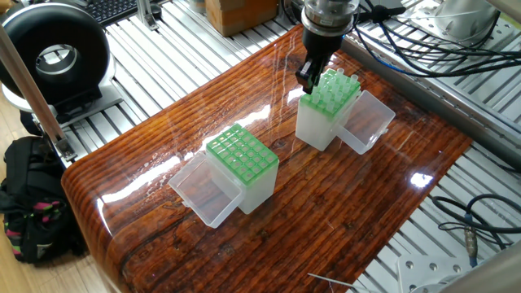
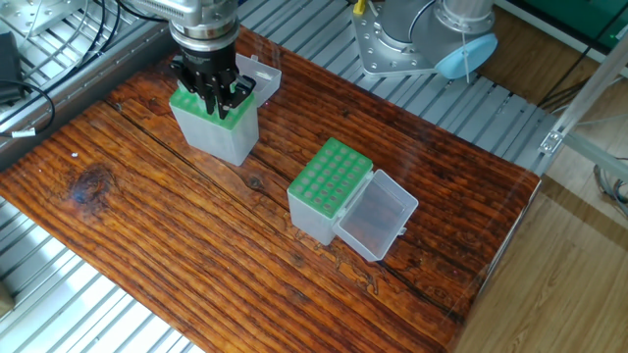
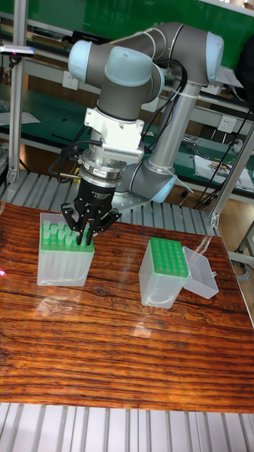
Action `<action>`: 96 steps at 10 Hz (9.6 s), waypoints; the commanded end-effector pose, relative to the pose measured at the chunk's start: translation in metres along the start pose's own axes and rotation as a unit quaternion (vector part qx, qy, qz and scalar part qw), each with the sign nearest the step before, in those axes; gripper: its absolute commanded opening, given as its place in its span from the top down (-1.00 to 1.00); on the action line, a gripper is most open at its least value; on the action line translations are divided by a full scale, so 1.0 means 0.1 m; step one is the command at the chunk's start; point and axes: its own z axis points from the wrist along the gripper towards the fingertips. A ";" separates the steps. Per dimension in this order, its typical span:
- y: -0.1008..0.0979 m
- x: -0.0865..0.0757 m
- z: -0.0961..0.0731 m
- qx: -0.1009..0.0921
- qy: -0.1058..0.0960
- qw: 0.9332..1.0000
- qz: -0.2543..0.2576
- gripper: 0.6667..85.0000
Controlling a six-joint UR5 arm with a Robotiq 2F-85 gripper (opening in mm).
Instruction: Transfer all large pipette tips from one holder to another
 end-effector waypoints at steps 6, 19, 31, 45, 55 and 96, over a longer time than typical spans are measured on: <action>-0.02 0.00 -0.03 0.005 0.003 1.000 0.010 0.79; -0.03 -0.08 -0.30 -0.003 -0.004 1.000 0.015 0.99; -0.03 0.00 -0.64 0.007 0.022 1.000 0.015 0.99; 0.00 -0.03 -0.93 0.003 0.039 0.999 0.018 0.99; 0.04 -0.03 -1.16 0.010 0.042 0.999 0.016 0.99; 1.85 -0.01 -1.71 -0.050 -0.038 0.992 0.109 0.99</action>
